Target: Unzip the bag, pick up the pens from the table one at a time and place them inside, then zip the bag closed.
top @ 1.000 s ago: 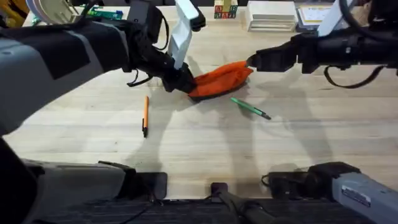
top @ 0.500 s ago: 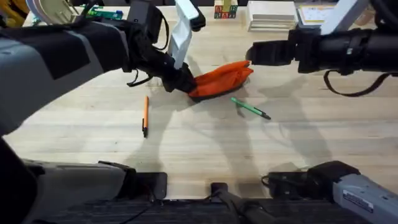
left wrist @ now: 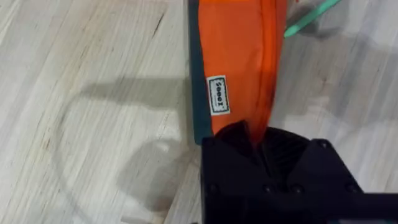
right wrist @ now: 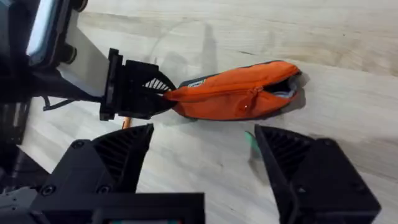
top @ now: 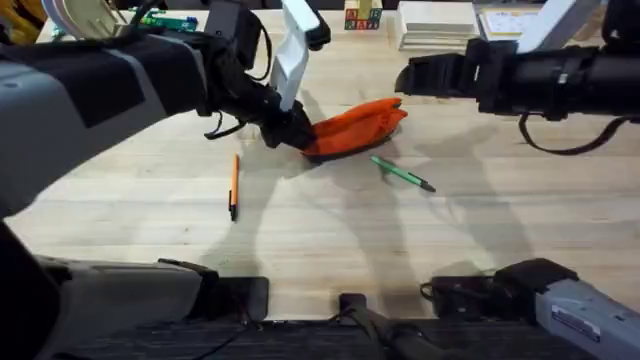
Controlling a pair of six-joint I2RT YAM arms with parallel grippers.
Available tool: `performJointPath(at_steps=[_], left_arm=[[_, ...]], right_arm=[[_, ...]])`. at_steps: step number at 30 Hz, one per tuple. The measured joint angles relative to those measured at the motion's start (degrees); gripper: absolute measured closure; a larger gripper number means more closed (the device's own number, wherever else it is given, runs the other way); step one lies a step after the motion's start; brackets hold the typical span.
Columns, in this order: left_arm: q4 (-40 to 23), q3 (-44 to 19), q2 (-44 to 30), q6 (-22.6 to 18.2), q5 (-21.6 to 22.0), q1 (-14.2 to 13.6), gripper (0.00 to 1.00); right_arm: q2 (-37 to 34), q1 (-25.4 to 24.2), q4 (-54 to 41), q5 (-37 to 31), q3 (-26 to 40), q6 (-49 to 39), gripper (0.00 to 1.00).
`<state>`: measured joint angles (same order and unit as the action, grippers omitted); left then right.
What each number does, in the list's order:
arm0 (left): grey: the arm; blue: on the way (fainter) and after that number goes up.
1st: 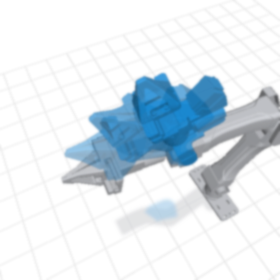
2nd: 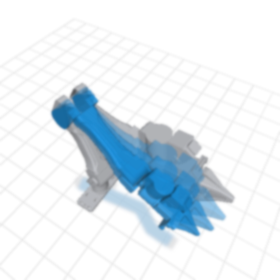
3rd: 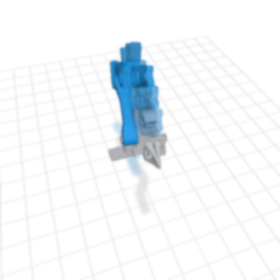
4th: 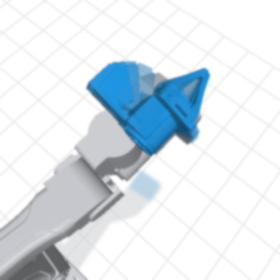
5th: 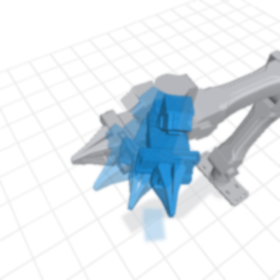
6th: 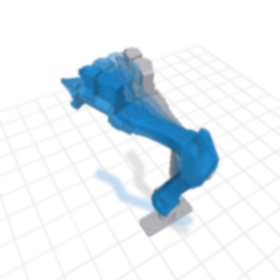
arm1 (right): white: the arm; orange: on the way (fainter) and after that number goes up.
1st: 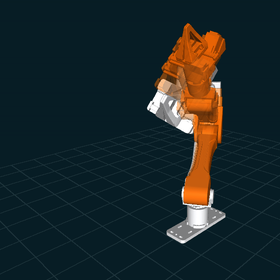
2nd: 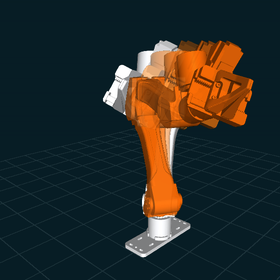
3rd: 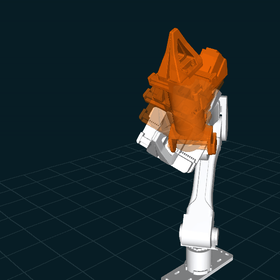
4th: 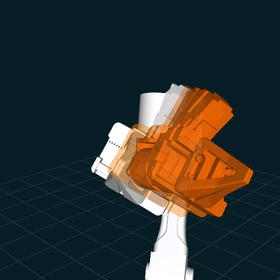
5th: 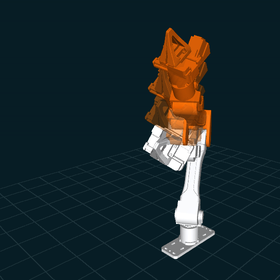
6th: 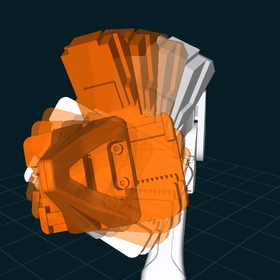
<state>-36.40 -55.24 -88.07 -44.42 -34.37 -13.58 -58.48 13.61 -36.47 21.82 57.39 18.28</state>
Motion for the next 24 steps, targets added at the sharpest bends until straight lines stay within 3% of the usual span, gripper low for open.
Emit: performJointPath(at_steps=[14, 16, 24], left_arm=[[0.0, 0.0, 0.0, 0.0, 0.0, 0.0, 0.958], [-0.01, 0.0, 0.0, 0.0, 0.0, 0.0, 0.958], [0.0, 0.0, 0.0, 0.0, 0.0, 0.0, 0.958]], right_arm=[[-0.99, 0.02, -4.31, -0.02, 0.02, 4.25, 0.004], [-5.66, 0.11, -4.29, -0.04, 0.02, 4.5, 0.004], [-11.79, 0.11, -2.79, -0.17, 0.02, 4.42, 0.004]])
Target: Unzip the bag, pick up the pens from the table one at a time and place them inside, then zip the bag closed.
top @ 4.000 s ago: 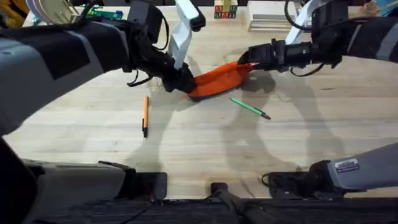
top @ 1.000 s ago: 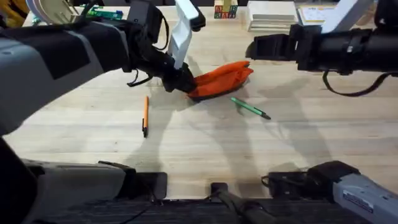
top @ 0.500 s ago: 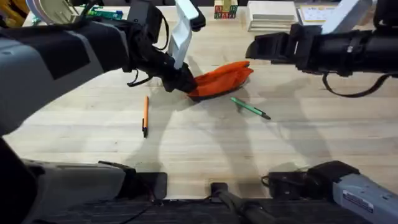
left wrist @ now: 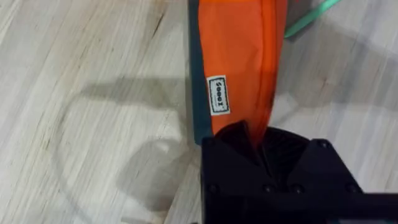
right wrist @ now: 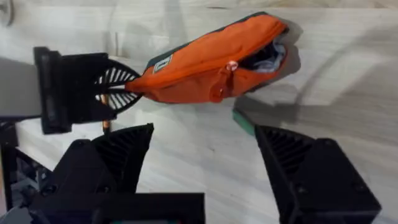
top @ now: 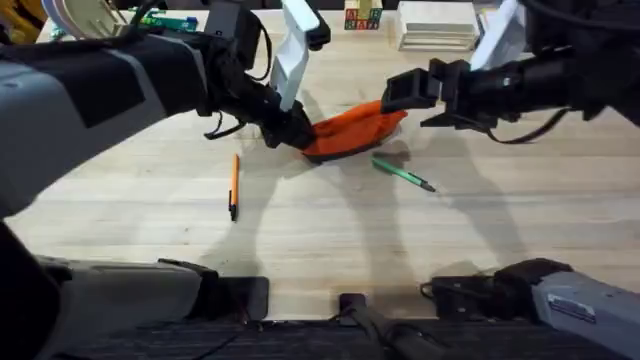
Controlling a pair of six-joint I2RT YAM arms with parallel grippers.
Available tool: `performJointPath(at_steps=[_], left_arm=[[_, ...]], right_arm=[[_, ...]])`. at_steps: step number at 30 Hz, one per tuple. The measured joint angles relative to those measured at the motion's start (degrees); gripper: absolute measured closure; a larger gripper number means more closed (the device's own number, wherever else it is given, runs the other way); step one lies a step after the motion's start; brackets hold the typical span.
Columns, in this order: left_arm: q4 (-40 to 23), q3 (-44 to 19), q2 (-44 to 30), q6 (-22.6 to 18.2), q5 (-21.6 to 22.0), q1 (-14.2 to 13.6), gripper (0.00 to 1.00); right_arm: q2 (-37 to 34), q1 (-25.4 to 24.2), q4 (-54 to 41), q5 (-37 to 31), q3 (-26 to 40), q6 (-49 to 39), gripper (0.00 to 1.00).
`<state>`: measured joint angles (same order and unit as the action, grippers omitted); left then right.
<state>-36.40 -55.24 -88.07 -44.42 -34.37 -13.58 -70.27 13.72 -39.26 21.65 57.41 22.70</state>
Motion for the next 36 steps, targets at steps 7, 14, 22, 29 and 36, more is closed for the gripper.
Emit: performJointPath(at_steps=[7, 14, 22, 29, 36], left_arm=[[0.0, 0.0, 0.0, 0.0, 0.0, 0.0, 0.958], [0.0, 0.0, 0.0, 0.0, 0.0, 0.0, 0.958], [0.0, 0.0, 0.0, 0.0, 0.06, 0.02, 0.958], [0.04, 0.0, 0.0, 0.0, 0.34, 0.02, 0.958], [0.15, 0.0, 0.0, 0.0, 0.59, 0.07, 0.958]], right_arm=[[-5.7, 1.56, 3.93, -0.31, 0.0, 0.0, 0.005], [-12.42, 4.03, 8.79, -0.5, 0.0, 0.0, 0.004], [-15.6, 4.07, 12.36, -0.7, 0.0, 0.02, 0.032], [-15.62, 4.04, 13.08, -2.01, 0.0, 0.0, 0.342], [-15.62, 3.74, 12.58, -3.32, 0.0, 0.04, 0.614]])
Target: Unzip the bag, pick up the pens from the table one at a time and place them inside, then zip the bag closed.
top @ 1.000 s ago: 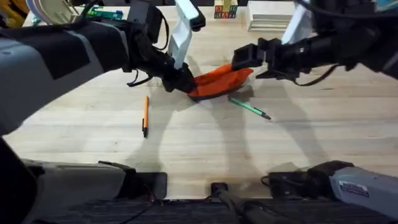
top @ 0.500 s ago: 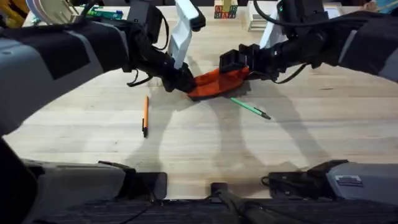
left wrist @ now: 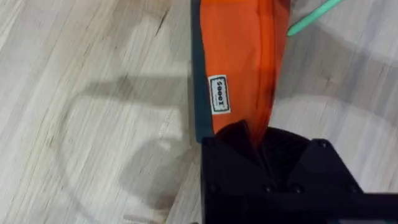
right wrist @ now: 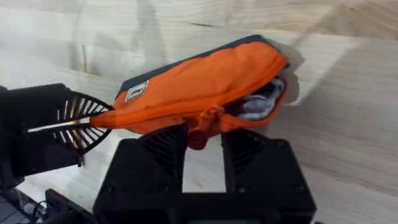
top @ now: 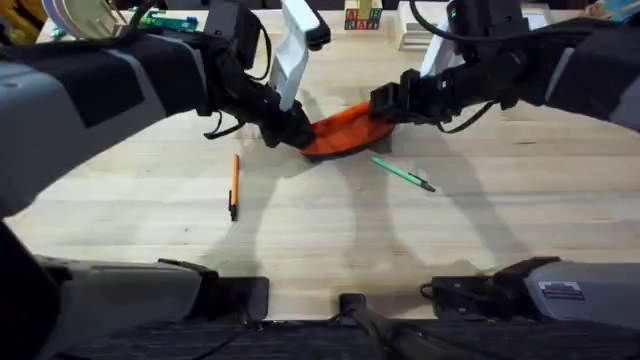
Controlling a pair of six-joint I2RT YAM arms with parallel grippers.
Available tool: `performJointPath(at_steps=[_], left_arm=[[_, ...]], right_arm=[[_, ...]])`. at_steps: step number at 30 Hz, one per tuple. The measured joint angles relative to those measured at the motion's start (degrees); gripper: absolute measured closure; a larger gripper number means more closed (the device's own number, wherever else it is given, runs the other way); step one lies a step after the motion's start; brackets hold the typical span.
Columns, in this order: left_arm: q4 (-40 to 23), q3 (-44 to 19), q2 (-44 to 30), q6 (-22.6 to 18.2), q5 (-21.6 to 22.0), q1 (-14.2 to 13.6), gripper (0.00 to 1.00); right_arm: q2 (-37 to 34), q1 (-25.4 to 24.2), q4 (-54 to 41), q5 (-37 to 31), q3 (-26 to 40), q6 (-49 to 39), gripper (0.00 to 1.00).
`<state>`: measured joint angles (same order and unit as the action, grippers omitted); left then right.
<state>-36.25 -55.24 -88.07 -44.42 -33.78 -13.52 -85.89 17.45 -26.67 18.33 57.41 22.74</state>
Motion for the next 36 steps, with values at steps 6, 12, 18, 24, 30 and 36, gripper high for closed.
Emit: performJointPath(at_steps=[6, 12, 18, 24, 30, 36], left_arm=[[-0.01, 0.0, 0.0, 0.0, 0.0, 0.0, 0.958], [-0.11, 0.0, 0.0, 0.0, -0.07, 0.0, 0.958], [-0.13, 0.0, 0.0, 0.0, -0.09, 0.0, 0.958], [-0.17, 0.0, 0.0, 0.01, -0.11, 0.0, 0.958], [-0.17, 0.0, 0.0, 0.0, -0.11, 0.0, 0.958], [-0.17, 0.0, 0.0, 0.0, -0.13, 0.0, 0.958]], right_arm=[[-0.01, 0.0, -0.66, -0.33, 0.0, -0.01, 0.705], [0.0, 0.0, -1.91, -0.29, 0.0, 0.0, 0.819], [0.07, 0.0, -2.44, -0.26, 0.0, 0.0, 0.838], [1.77, 0.0, -3.83, 0.5, 0.02, 0.01, 0.857], [3.94, 0.02, -3.83, 1.03, 0.07, 0.01, 0.928], [4.29, 0.02, -3.79, 1.07, 0.09, 0.05, 0.968]])
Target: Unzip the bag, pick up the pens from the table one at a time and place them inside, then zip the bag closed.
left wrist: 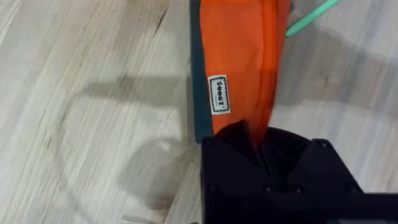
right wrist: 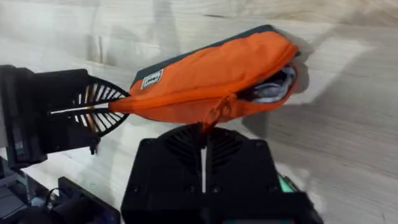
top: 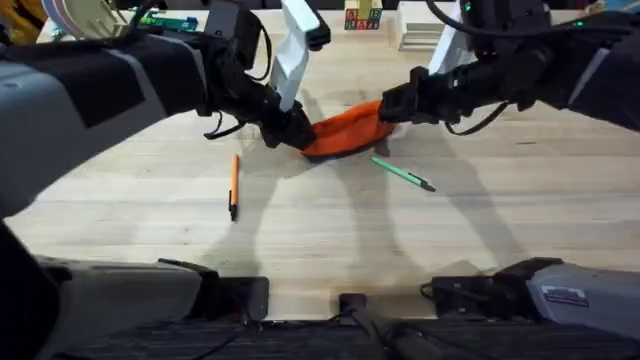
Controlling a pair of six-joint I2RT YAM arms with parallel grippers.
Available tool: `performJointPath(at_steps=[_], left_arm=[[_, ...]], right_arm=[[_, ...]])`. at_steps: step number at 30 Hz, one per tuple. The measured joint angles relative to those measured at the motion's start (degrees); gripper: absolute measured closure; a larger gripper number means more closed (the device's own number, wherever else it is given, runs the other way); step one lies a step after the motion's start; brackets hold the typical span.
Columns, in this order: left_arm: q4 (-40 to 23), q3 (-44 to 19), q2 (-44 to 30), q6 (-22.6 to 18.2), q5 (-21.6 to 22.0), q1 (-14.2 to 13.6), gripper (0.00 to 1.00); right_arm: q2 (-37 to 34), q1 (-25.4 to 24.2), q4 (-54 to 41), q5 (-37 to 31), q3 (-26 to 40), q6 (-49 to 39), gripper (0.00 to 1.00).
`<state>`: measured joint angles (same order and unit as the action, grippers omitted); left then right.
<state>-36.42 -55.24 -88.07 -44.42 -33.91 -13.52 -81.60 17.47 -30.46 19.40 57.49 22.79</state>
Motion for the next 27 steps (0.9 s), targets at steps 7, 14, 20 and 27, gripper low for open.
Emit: performJointPath(at_steps=[7, 14, 20, 27], left_arm=[[0.0, 0.0, 0.0, 0.0, 0.02, 0.0, 0.958], [0.02, 0.0, 0.0, 0.0, 0.02, 0.0, 0.958], [0.0, 0.0, 0.0, 0.0, 0.02, 0.0, 0.958], [0.01, 0.0, 0.0, 0.0, 0.08, 0.0, 0.958]], right_arm=[[0.0, 0.02, 0.68, 0.15, 0.0, 0.0, 0.968], [0.0, 0.12, 2.1, 0.41, 0.0, 0.0, 0.968], [0.0, 2.5, 3.63, 0.35, 0.0, 0.02, 0.968], [0.01, 7.55, 9.39, 0.14, 0.0, 0.02, 0.969]])
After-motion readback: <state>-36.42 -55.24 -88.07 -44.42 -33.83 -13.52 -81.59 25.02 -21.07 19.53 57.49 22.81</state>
